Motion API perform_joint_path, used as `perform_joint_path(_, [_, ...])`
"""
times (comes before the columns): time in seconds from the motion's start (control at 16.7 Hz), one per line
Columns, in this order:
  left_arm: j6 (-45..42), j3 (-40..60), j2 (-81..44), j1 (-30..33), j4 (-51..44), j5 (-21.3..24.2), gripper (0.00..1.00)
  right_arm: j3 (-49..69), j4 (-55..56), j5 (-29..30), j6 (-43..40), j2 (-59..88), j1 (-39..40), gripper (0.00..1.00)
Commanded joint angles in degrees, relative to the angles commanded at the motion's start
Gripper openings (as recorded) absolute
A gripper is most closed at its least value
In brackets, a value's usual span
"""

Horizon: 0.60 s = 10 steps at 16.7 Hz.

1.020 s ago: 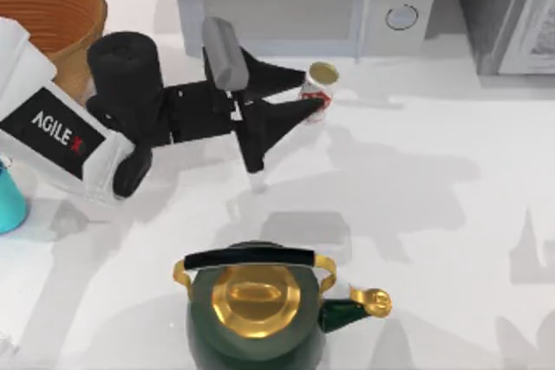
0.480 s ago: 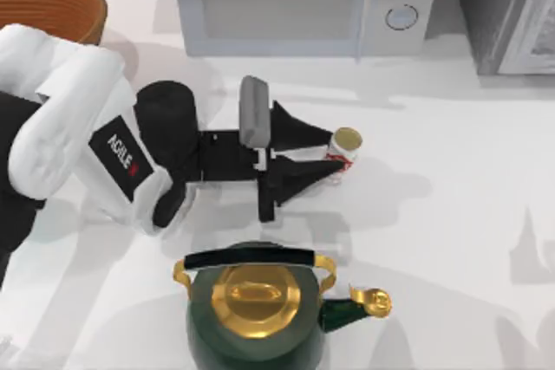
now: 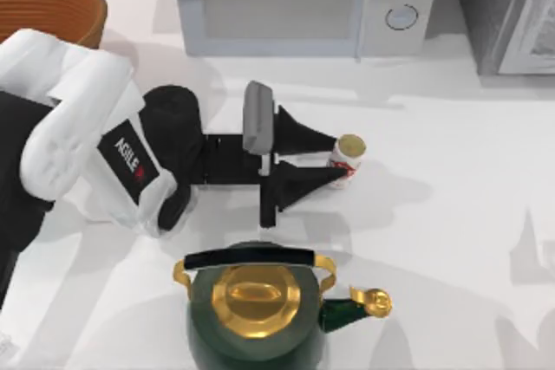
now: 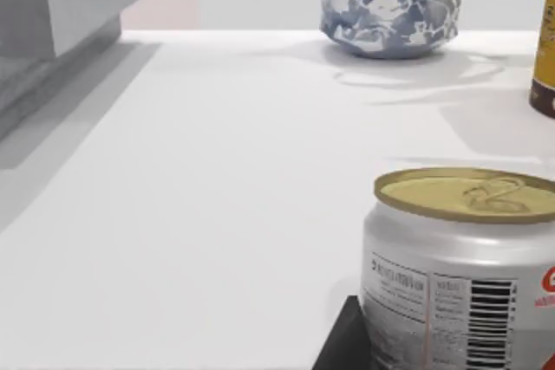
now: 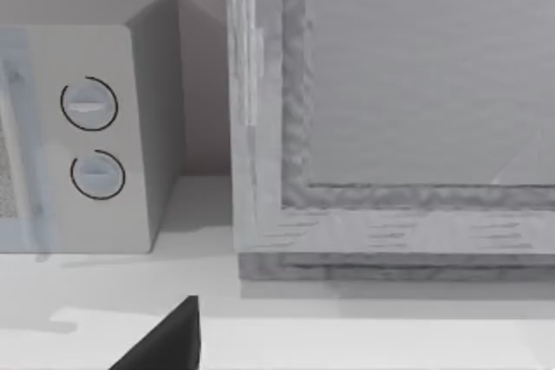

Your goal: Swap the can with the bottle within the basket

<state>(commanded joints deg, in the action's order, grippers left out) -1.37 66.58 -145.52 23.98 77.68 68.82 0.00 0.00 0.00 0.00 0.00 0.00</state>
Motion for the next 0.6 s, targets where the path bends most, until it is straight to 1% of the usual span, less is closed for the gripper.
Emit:
perform_joint_path(0.12, [0.00,0.00,0.00,0.00,0.00,0.00,0.00,0.00,0.00,0.00,0.00,0.00,0.00,1.00])
perform_joint_path(0.6, [0.00,0.00,0.00,0.00,0.00,0.00,0.60,0.00,0.00,0.00,0.00,0.00,0.00,1.00])
